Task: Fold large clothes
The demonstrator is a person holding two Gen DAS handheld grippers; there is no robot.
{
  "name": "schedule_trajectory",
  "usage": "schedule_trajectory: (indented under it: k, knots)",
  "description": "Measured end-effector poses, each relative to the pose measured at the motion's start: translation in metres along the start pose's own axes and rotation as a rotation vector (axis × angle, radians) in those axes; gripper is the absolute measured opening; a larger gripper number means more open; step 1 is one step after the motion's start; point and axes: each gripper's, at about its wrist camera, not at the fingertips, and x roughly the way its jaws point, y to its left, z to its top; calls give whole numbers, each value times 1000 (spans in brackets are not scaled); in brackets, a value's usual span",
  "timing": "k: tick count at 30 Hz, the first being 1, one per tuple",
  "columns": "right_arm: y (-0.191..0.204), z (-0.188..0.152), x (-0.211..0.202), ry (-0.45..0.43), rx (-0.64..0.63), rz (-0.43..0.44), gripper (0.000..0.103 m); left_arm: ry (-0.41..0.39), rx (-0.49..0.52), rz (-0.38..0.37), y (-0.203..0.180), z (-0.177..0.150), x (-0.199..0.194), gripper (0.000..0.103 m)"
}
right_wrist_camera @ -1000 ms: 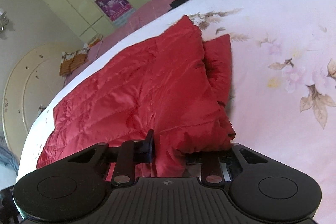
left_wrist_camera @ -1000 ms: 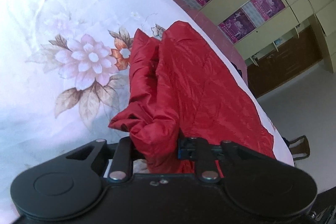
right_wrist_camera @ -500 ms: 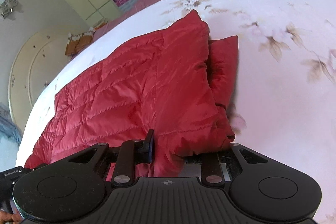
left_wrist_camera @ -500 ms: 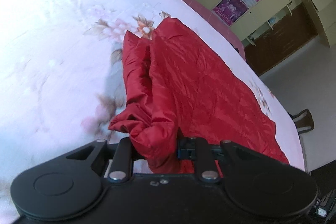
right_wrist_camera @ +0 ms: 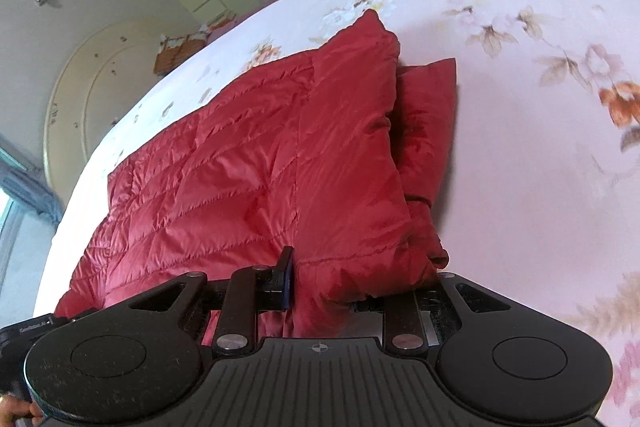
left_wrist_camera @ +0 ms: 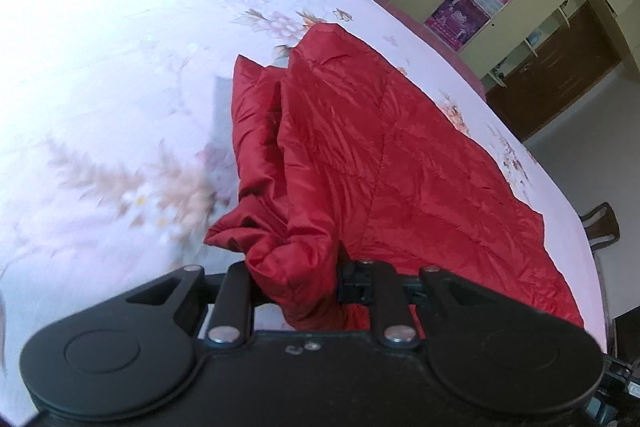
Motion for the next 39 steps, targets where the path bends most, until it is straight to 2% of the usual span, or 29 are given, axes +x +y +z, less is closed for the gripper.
schedule_trajectory:
  k: [5,6,7,9,12,14,15,16,20,24,33,36,37,39]
  knots:
    - [-9,-10,-5,22,-9,23,25,-8,13,31,-4,-10,1,21]
    - [-11,-10,-4,23,-8,29,29,-9,18,40,-4,-10,3,22]
    - [-12,-10,-5,25,-9,22,43,-11,29,53,-4,-9,6,24]
    - [-12,-8,-6,13,-31,-12,58,-15,33,67,-6,-7,11,29]
    - [-13,-11,-22,-22,-58,-33,64,-22,28,88,-7,-7,13,35]
    - [-15,-10,-33,-56,-86,-60,65,-31,21,112,-8,-7,15,53]
    - [-15,-8,-39,-78,-110,-80,65,-37,16,123,-4,-11,15,72]
    - [-13,-8,-45,-96,-130,-97,67,-46,15,131,-5,-11,16,81]
    - [-5,-10,-66,-166,-222,-134,69,-61,23,129,6,-20,13,82]
    - [13,-7,-70,-185,-302,-121,69,-79,-13,122,11,-26,11,85]
    - [86,-4,-14,-141,-429,-44,69,-114,-89,58,14,-25,21,85]
    - [113,-3,16,-121,-492,-37,69,-128,-125,23,21,-25,21,74]
    - [121,-3,24,-117,-516,-34,69,-130,-143,11,25,-25,20,67]
    - [138,-5,42,-118,-584,-60,68,-129,-177,-11,30,-24,19,61]
